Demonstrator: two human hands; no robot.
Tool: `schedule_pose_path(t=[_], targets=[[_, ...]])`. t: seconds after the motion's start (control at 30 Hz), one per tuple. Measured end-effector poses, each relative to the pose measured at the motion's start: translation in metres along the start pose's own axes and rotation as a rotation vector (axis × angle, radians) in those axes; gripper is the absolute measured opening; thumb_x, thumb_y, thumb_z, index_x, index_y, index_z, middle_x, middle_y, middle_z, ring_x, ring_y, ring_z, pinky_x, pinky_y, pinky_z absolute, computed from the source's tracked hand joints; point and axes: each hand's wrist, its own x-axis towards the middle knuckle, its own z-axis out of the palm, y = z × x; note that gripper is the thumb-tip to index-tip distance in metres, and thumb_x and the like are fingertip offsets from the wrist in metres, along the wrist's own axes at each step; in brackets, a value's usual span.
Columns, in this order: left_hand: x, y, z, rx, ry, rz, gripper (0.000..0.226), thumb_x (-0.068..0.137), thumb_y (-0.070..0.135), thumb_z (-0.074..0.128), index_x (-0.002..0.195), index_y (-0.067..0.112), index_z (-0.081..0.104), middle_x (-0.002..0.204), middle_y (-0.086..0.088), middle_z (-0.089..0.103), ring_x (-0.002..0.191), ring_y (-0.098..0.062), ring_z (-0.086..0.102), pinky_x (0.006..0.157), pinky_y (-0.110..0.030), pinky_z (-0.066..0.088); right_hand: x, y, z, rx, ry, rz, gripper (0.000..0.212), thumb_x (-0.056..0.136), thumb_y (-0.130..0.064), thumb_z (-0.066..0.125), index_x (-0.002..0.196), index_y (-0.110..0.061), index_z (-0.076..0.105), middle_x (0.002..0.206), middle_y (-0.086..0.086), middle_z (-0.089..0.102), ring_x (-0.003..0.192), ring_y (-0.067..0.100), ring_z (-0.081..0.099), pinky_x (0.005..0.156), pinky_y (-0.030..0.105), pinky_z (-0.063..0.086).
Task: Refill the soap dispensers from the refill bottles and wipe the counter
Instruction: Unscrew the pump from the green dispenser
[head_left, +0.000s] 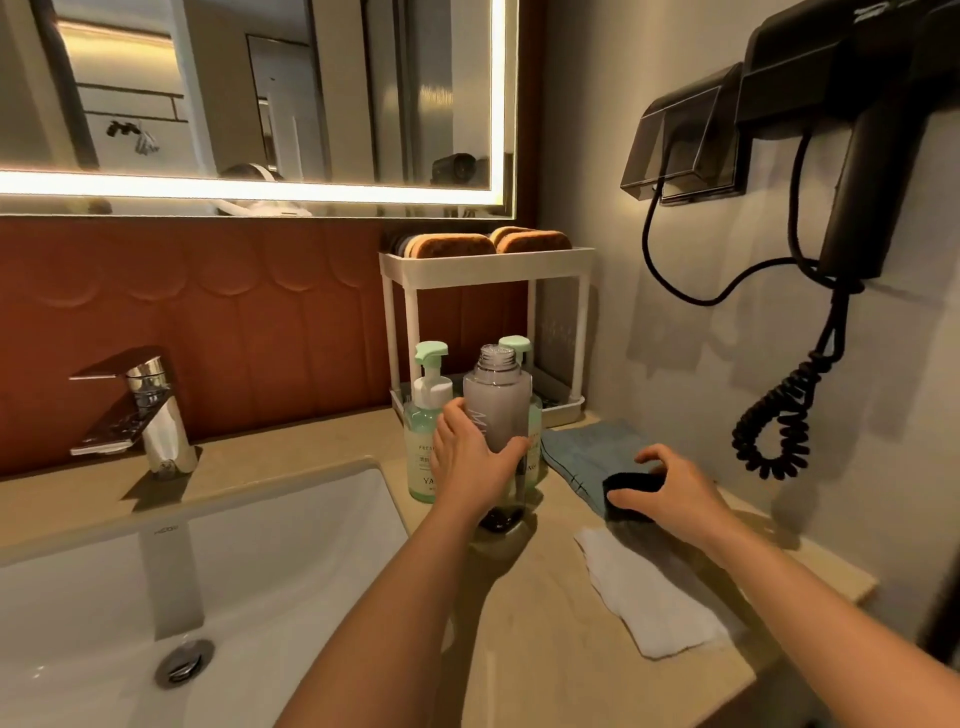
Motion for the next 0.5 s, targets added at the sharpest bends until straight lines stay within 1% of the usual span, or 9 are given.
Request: schedule_pose_path(t=[0.1,0.17,0.23,0.33,0.4,0.5], targets=[[-0.003,0.000,-0.002,0.011,0.011,-0.008,0.075,0.079,0.040,0.067,0.134,0.017,0.021,0.138,-0.005,0.030,0.127,-0.022,0.031,0.107,-0.039,0.030,-0.010,0.015,0.000,-0.034,0.060,0.010,0.056,0.074,-0.034,0.076,0.119,-0.016,0.048,0.117,0.008,0.053,0.098,0.025,0.051,0.069,0.032,0.042],[-0.007,-0.001,-0.002,-0.022,0.031,-0.021,0.077,0.079,0.042,0.067,0.135,0.017,0.020,0.139,-0.005,0.028,0.129,-0.022,0.029,0.108,-0.039,0.028,-0.012,0.020,-0.002,-0.063,0.103,0.029,0.057,0.076,-0.035,0.073,0.122,-0.015,0.047,0.124,0.012,0.049,0.104,0.029,0.051,0.074,0.033,0.042],[-0.013,-0.003,-0.003,-0.067,0.067,-0.025,0.076,0.080,0.042,0.065,0.137,0.016,0.021,0.140,-0.005,0.028,0.129,-0.022,0.028,0.108,-0.041,0.028,-0.014,0.024,-0.005,-0.092,0.111,0.055,0.059,0.078,-0.035,0.071,0.126,-0.013,0.045,0.129,0.014,0.043,0.109,0.031,0.049,0.081,0.036,0.044],[-0.021,-0.009,-0.009,-0.108,0.136,-0.020,0.061,0.086,0.039,0.058,0.133,0.015,0.027,0.135,-0.006,0.032,0.125,-0.022,0.034,0.104,-0.040,0.034,-0.017,0.027,-0.006,-0.137,0.112,0.075,0.060,0.080,-0.034,0.069,0.129,-0.011,0.043,0.132,0.015,0.041,0.113,0.033,0.047,0.086,0.036,0.043],[-0.025,-0.014,-0.014,-0.116,0.177,-0.025,0.052,0.090,0.037,0.053,0.131,0.015,0.031,0.132,-0.006,0.034,0.121,-0.020,0.036,0.099,-0.036,0.035,-0.018,0.028,-0.006,-0.154,0.102,0.088,0.060,0.080,-0.035,0.068,0.129,-0.010,0.043,0.132,0.015,0.040,0.114,0.033,0.047,0.087,0.037,0.043],[-0.026,-0.019,-0.023,-0.113,0.228,-0.039,0.046,0.092,0.036,0.049,0.129,0.014,0.033,0.130,-0.007,0.035,0.118,-0.021,0.038,0.096,-0.033,0.034,-0.019,0.027,-0.007,-0.180,0.073,0.118,0.062,0.082,-0.039,0.065,0.132,-0.011,0.040,0.134,0.016,0.039,0.116,0.035,0.045,0.090,0.040,0.044]])
